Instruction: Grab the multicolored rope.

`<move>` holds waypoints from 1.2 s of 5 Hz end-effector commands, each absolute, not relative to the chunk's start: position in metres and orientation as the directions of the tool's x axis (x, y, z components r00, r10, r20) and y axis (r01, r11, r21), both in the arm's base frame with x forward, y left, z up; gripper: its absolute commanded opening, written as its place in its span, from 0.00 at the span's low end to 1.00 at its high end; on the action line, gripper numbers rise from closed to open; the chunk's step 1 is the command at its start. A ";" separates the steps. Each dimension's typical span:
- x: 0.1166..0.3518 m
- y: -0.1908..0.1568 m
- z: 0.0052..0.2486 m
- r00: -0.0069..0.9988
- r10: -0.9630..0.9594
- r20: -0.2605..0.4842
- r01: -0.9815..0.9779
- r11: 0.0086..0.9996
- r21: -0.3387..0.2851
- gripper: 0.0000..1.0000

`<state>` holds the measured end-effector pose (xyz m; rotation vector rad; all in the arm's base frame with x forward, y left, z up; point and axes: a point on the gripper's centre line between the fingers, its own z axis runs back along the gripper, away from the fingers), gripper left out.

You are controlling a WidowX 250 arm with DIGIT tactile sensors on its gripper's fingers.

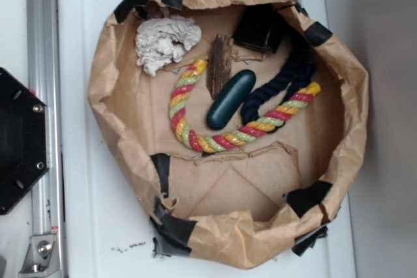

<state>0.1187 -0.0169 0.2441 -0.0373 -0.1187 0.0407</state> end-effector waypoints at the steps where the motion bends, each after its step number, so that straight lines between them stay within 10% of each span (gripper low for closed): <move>1: 0.119 -0.017 0.244 0.992 0.043 0.118 -0.038 0.998 -0.040 1.00; 4: 0.248 0.017 0.166 0.978 0.053 0.201 -0.055 0.998 0.005 1.00; 6: 0.255 0.022 0.132 0.982 0.068 0.177 -0.068 0.998 -0.008 1.00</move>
